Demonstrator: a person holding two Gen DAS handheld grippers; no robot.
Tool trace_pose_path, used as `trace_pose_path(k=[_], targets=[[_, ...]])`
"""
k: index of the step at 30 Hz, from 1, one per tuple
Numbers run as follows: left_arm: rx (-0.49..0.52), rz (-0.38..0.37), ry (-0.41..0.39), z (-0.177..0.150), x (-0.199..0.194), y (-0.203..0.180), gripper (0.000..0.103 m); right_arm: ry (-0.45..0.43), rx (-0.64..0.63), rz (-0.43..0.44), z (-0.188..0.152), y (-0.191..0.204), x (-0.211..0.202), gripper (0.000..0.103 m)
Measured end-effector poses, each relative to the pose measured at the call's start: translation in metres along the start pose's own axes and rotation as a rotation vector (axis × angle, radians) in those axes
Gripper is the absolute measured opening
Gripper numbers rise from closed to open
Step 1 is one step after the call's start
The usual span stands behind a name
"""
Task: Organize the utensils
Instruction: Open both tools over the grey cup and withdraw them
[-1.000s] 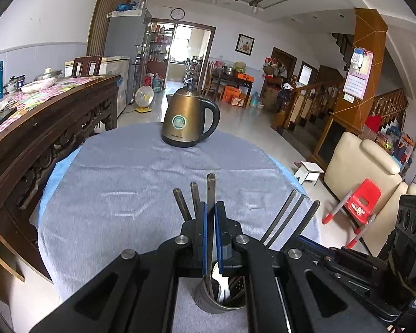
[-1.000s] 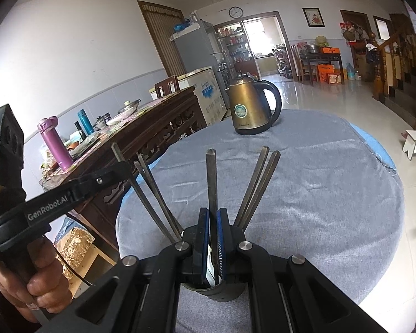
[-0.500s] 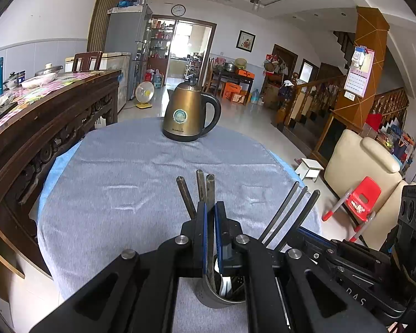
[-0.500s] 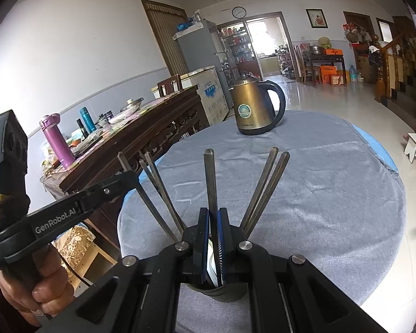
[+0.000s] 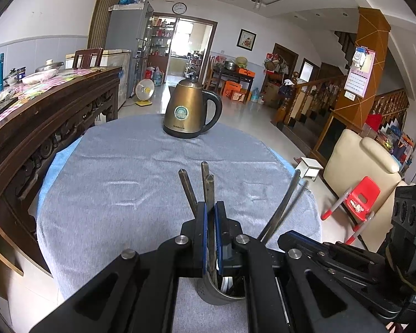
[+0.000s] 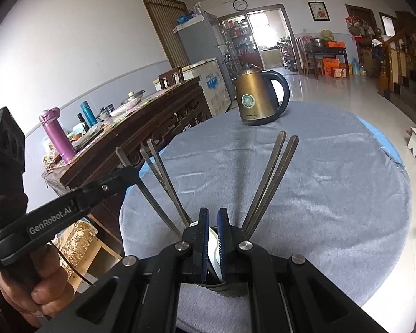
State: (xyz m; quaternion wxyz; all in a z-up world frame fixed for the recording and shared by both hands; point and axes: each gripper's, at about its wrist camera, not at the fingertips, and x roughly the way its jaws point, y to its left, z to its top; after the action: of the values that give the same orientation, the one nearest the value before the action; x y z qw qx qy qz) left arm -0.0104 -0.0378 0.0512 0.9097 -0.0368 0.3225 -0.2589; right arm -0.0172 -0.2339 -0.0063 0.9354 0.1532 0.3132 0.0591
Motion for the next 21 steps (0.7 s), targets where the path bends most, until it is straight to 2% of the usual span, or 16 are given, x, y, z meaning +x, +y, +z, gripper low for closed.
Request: trace_pose_path(k=[4,6,9,11,13,15,18,20,21], targets=[[0.000,-0.005,0.030,-0.002,0.002,0.002,0.009,0.013,0.014,0.003,0.000,-0.004,0.001,0.008],[-0.002,0.005,0.045,-0.005,0.002,0.004,0.019,0.015,0.023,0.003,-0.001,-0.008,0.000,0.008],[0.014,0.033,0.037,-0.008,-0.003,0.005,0.053,0.018,0.035,-0.003,-0.002,-0.012,-0.003,0.015],[0.023,0.062,0.029,-0.010,-0.007,0.006,0.063,0.019,0.044,-0.009,-0.002,-0.015,-0.005,0.025],[0.033,0.093,0.026,-0.013,-0.011,0.007,0.064,0.023,0.050,-0.016,-0.003,-0.017,-0.007,0.030],[0.044,0.134,0.032,-0.014,-0.012,0.008,0.072,0.027,0.049,-0.024,-0.005,-0.018,-0.008,0.031],[0.047,0.185,0.036,-0.016,-0.016,0.011,0.073,0.039,0.044,-0.031,-0.008,-0.016,-0.011,0.039],[0.050,0.219,0.036,-0.017,-0.019,0.013,0.074,0.039,0.040,-0.040,-0.011,-0.015,-0.015,0.058],[0.054,0.236,0.035,-0.018,-0.022,0.013,0.075,0.034,0.040,-0.044,-0.012,-0.014,-0.017,0.060]])
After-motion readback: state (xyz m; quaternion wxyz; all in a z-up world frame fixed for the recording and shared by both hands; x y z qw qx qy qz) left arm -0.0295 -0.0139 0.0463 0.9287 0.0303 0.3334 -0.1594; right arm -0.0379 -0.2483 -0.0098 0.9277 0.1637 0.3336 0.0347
